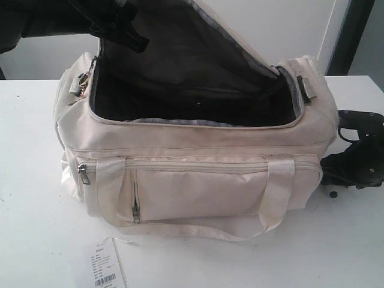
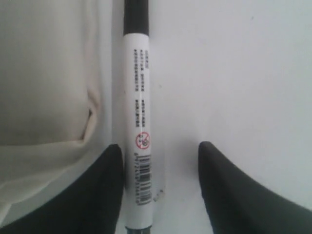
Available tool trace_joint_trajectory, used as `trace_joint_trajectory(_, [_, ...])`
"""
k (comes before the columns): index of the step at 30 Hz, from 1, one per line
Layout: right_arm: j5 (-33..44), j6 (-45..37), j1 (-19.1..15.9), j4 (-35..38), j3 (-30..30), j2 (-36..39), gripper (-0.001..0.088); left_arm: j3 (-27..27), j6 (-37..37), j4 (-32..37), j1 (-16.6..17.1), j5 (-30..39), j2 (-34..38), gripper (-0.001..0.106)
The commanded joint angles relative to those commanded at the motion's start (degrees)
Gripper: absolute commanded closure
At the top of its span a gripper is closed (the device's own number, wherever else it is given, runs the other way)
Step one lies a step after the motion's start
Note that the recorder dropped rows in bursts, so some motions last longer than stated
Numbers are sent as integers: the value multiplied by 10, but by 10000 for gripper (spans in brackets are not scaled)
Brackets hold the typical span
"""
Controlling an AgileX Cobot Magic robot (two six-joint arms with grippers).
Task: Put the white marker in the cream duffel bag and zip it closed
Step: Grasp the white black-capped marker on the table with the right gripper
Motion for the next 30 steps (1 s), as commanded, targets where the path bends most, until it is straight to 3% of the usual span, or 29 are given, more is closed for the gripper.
trace_joint_trajectory(4, [7,-8,0,0,0,15,868,0,0,0,0,0,0,1053])
trace_joint_trajectory(11, [8,21,0,0,3,-9,868,0,0,0,0,0,0,1053])
trace_joint_trajectory(25, [-1,58,0,-3,45,-134,868,0,0,0,0,0,0,1053])
trace_joint_trajectory(30, [-12,86,-16,-29,65,-173,868,0,0,0,0,0,0,1053])
